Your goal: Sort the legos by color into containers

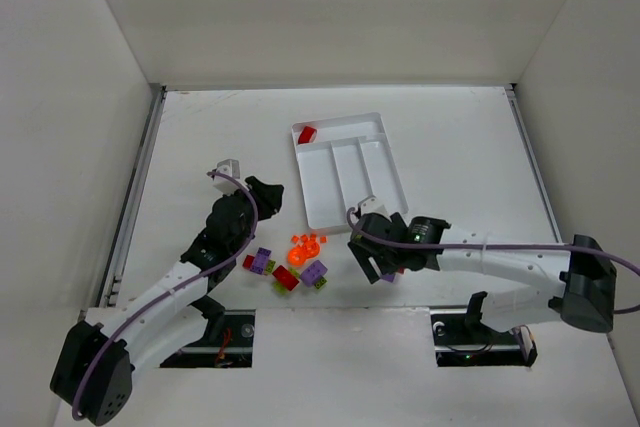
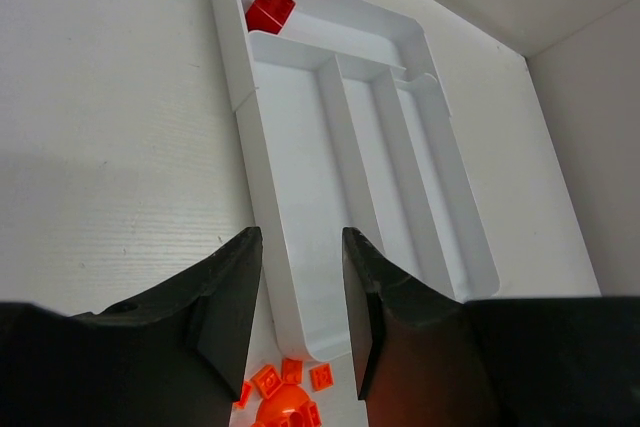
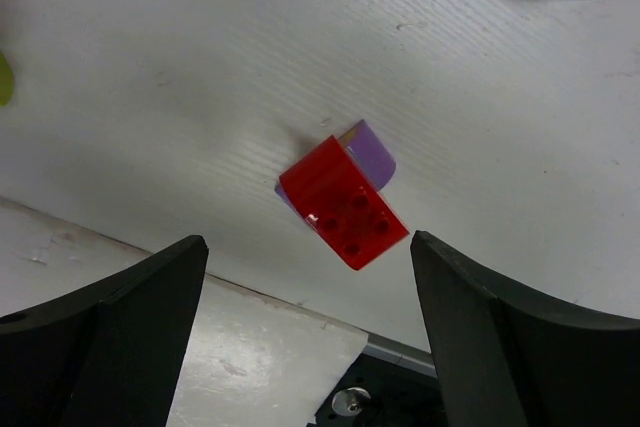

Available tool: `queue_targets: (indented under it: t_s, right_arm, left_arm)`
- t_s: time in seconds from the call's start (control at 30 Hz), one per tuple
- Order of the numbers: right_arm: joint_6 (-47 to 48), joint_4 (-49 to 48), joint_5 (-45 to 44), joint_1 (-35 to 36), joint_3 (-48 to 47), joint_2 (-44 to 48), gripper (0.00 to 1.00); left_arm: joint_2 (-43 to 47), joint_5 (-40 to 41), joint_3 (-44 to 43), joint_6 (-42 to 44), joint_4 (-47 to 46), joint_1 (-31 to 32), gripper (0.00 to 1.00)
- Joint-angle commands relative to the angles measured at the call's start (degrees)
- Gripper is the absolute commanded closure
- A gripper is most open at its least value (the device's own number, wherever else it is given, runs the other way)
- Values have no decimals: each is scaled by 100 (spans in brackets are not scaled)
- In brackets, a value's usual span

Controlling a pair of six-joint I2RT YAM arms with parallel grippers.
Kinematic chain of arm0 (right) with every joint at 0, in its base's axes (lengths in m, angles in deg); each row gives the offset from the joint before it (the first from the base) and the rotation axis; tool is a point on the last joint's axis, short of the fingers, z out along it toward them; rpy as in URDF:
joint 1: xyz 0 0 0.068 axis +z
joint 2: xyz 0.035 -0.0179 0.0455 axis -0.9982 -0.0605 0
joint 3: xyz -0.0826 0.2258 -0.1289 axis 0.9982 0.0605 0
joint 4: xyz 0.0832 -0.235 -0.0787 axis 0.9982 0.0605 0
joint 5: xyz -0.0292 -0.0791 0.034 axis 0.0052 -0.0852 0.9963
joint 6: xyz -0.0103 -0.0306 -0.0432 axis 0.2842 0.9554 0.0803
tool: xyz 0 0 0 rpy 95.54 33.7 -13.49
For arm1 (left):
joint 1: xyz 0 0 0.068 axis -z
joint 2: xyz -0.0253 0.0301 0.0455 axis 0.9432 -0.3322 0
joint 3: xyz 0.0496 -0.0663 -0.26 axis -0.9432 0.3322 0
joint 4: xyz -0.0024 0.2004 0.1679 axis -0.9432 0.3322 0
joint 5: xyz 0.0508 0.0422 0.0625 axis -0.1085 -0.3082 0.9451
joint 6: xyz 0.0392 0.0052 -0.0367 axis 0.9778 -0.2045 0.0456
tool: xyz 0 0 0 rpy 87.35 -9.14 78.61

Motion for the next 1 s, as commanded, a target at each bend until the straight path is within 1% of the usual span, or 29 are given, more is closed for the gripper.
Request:
queue_targets:
  t_s: [0.0, 0.1, 0.37, 0.47, 0.6, 0.7, 0.77, 0.9, 0.97]
  right_arm:
    - [335, -475, 371, -144, 98, -86, 12]
    - [396, -546, 433, -276, 186, -174, 15]
    - [572, -792, 354, -575, 344, -297, 16]
    - [616, -827, 363, -610, 335, -393, 19]
    - [616, -836, 337, -646, 318, -560, 25]
    - [599, -792, 337, -637, 309, -622, 26]
    - [564, -783, 345, -637, 327, -613, 31]
    - [511, -775, 337, -646, 370, -526, 48]
    - [485, -757, 337, -646, 371, -508, 54]
  left_arm:
    - [9, -80, -60, 15, -128, -68, 65]
    - [9, -80, -60, 15, -128, -86, 65]
    - [-9, -80, -60, 6, -128, -95, 65]
    - [-17, -80, -60, 6, -128, -95, 65]
    - [9, -80, -60, 6, -128, -95, 65]
    - [44, -80, -60, 6, -84, -121, 65]
    - [71, -80, -60, 6, -67, -139, 65]
    - [88, -124, -51, -11, -66, -165, 65]
    - [62, -133, -51, -20, -66, -174, 65]
